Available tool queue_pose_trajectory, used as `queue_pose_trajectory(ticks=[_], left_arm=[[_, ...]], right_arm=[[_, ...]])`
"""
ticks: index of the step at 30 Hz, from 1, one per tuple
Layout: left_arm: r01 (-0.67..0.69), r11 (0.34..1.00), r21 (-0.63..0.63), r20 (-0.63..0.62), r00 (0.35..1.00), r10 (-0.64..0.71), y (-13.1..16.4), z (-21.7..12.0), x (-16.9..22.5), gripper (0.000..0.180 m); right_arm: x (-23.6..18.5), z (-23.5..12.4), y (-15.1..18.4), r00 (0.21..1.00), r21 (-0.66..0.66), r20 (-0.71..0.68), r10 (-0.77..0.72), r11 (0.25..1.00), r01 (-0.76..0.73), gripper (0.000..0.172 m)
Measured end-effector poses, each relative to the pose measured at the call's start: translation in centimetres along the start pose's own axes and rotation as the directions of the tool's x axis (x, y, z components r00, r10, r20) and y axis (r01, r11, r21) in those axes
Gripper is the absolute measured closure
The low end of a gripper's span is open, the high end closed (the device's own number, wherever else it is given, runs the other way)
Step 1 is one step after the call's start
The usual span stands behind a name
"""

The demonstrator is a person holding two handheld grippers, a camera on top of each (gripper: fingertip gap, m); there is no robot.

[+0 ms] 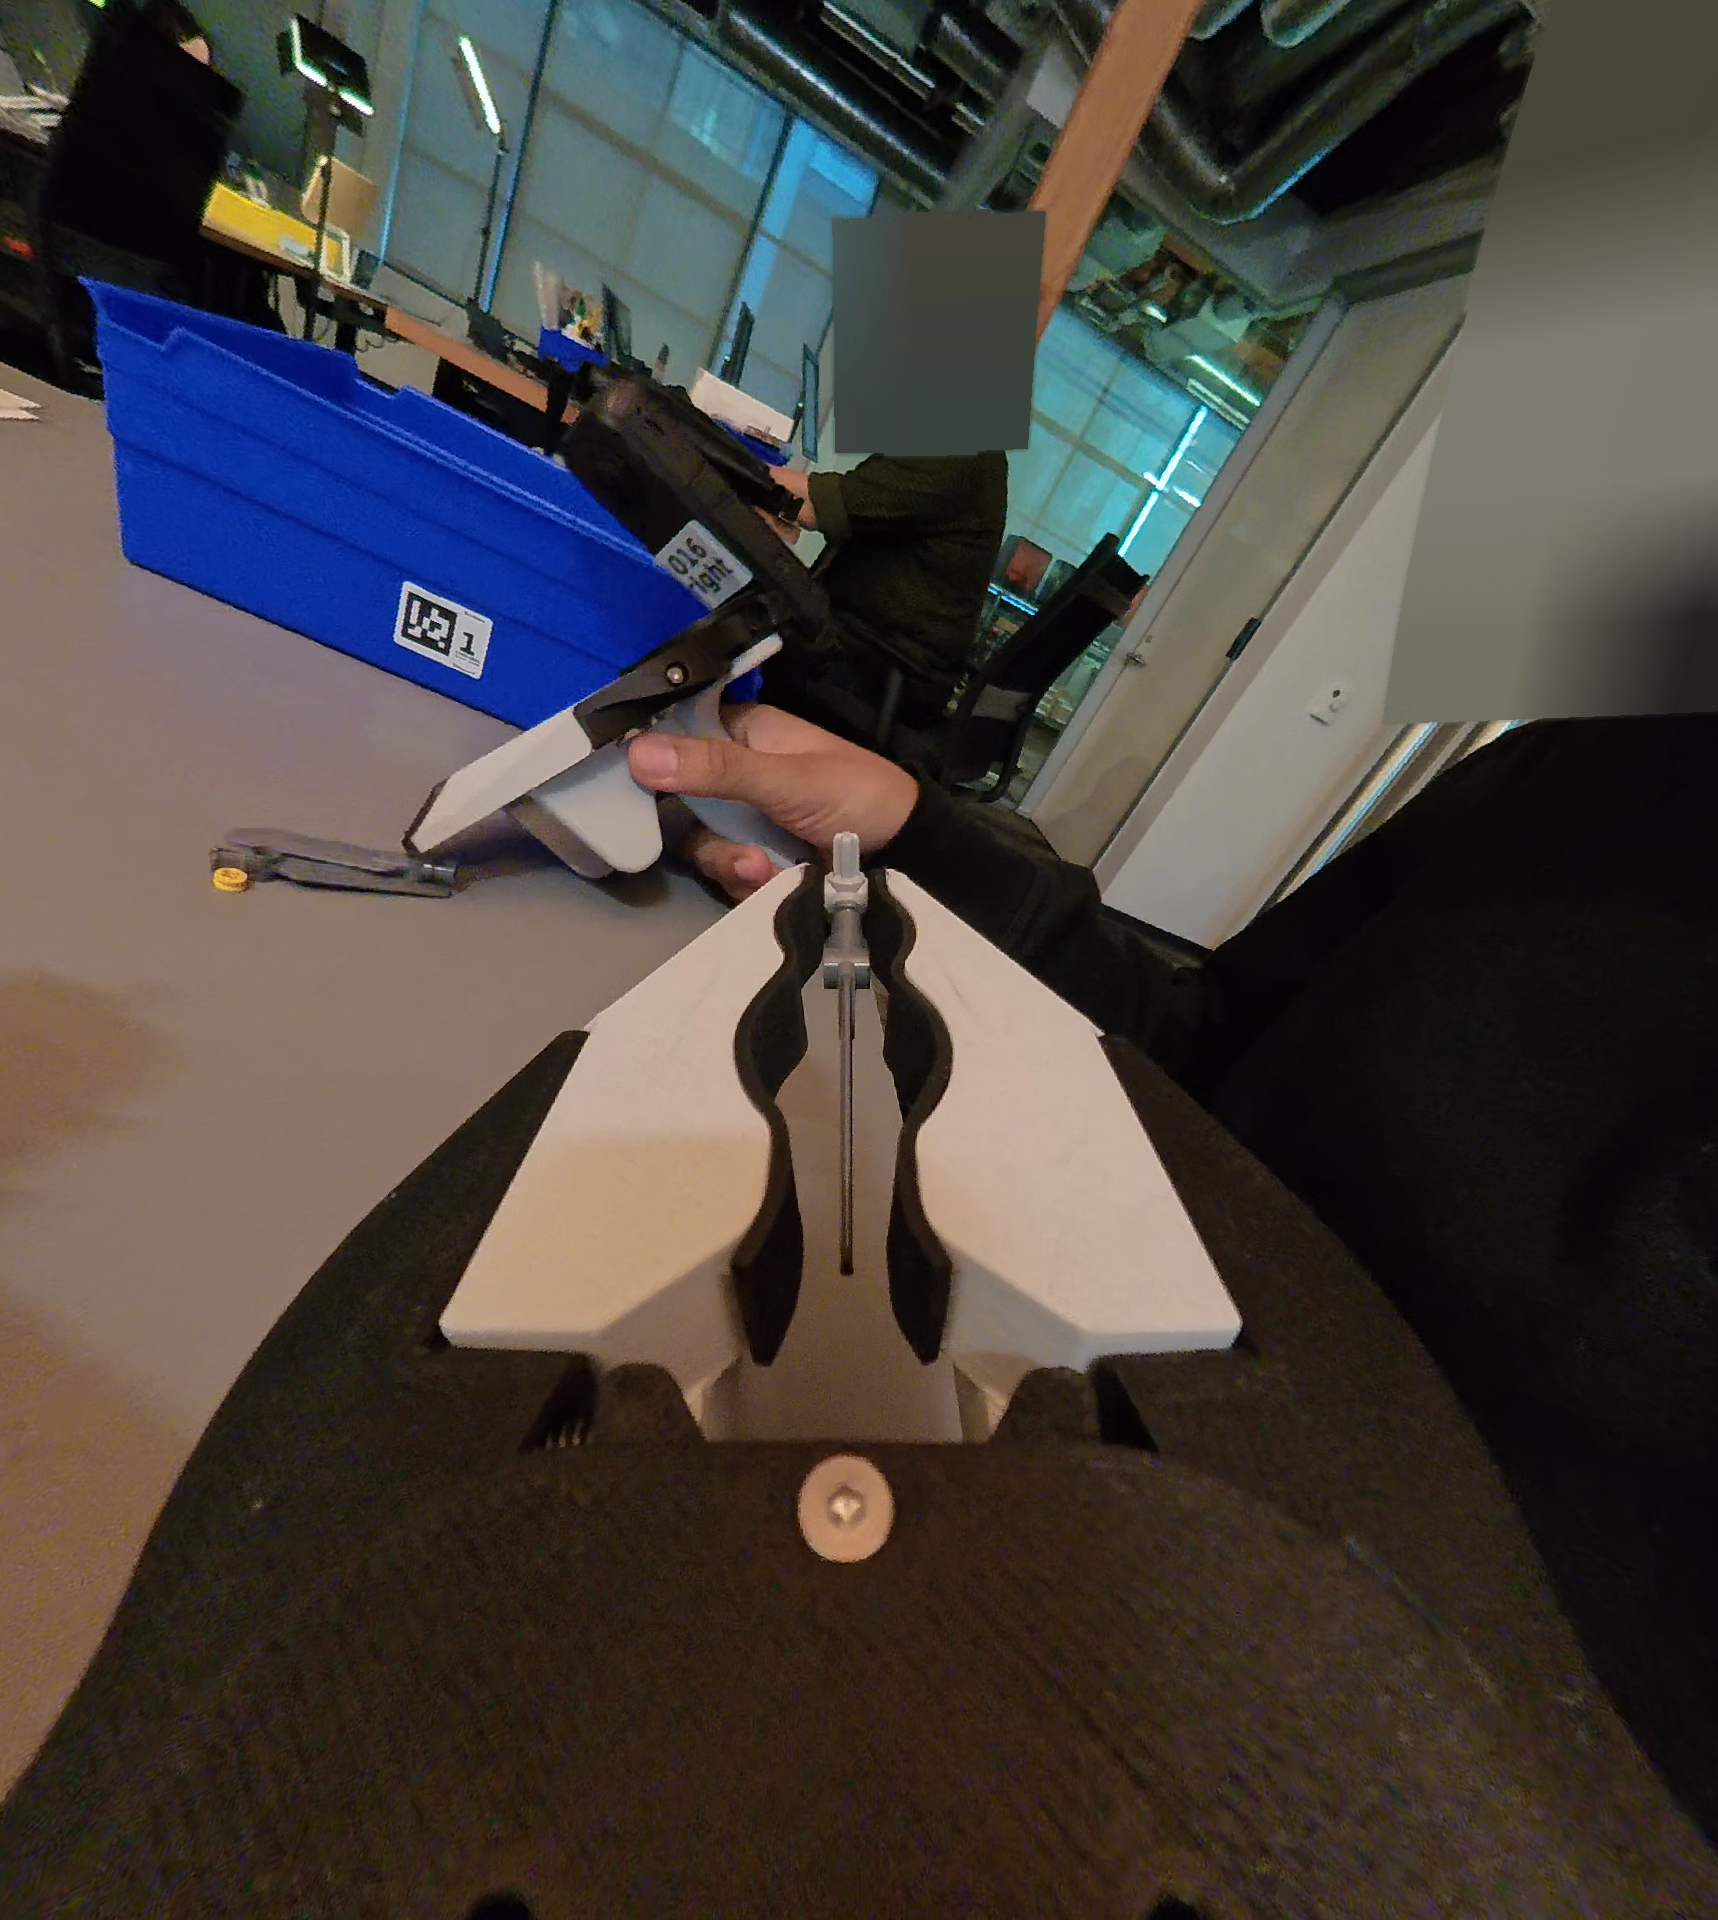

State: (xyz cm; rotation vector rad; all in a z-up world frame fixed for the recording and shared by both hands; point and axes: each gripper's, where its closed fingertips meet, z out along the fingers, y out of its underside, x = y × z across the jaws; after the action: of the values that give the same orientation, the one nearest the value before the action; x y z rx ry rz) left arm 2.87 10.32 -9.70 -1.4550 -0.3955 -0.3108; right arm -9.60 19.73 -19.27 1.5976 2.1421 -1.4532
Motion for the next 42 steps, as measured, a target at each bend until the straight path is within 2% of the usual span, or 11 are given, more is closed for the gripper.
queue_pose_trajectory(ticks=[4, 5, 7, 10, 12, 14, 16, 18, 34, 42], left_arm=[[0.001, 1.000, 0.005, 0.000, 1.000, -0.001, -0.1, 0.0, 0.0, 0.175], [0.001, 1.000, 0.008, 0.000, 1.000, -0.001, -0.1, -0.1, 0.0, 0.175], [0.001, 1.000, 0.013, 0.002, 1.000, -0.001, -0.2, -0.1, 0.0, 0.175], [0.010, 1.000, 0.013, 0.006, 1.000, -0.010, -0.2, -0.1, -0.2, 0.175], [0.012, 1.000, 0.010, 0.011, 1.000, -0.013, -0.1, -0.1, -0.3, 0.175], [0.011, 1.000, 0.009, 0.013, 1.000, -0.011, -0.1, -0.1, -0.3, 0.175], [0.008, 1.000, 0.007, 0.016, 1.000, -0.008, -0.1, -0.1, -0.3, 0.175], [0.001, 1.000, 0.003, 0.021, 1.000, -0.002, 0.0, -0.1, -0.3, 0.175], [-0.057, 0.998, -0.021, 0.036, 0.998, 0.058, 0.3, 0.2, 0.0, 0.175], [-0.054, 0.998, 0.009, 0.042, 0.998, 0.054, -0.1, 0.0, -0.1, 0.173]], right_arm=[[-1.4, -0.7, -0.6, 0.994, 0.006, -0.046, -0.098, 0.995, 0.098, 0.157], [-2.8, -0.8, -0.8, 0.992, 0.016, -0.004, -0.127, 0.992, 0.127, 0.156], [-7.1, -1.0, -0.9, 0.963, 0.046, 0.173, -0.204, 0.979, 0.200, 0.157], [-14.2, -2.3, -0.2, 0.833, 0.128, 0.430, -0.348, 0.937, 0.325, 0.161], [-17.0, -2.7, 0.8, 0.749, 0.167, 0.488, -0.449, 0.890, 0.424, 0.161], [-18.4, -2.7, 1.8, 0.688, 0.192, 0.487, -0.539, 0.834, 0.517, 0.163], [-19.2, -2.6, 2.3, 0.649, 0.218, 0.487, -0.585, 0.801, 0.558, 0.166], [-19.6, -2.8, 2.4, 0.634, 0.232, 0.510, -0.581, 0.803, 0.549, 0.166], [-18.7, -2.4, 3.2, 0.634, 0.192, 0.549, -0.545, 0.820, 0.539, 0.167], [-18.7, -2.6, 2.6, 0.635, 0.229, 0.541, -0.552, 0.823, 0.520, 0.170]])
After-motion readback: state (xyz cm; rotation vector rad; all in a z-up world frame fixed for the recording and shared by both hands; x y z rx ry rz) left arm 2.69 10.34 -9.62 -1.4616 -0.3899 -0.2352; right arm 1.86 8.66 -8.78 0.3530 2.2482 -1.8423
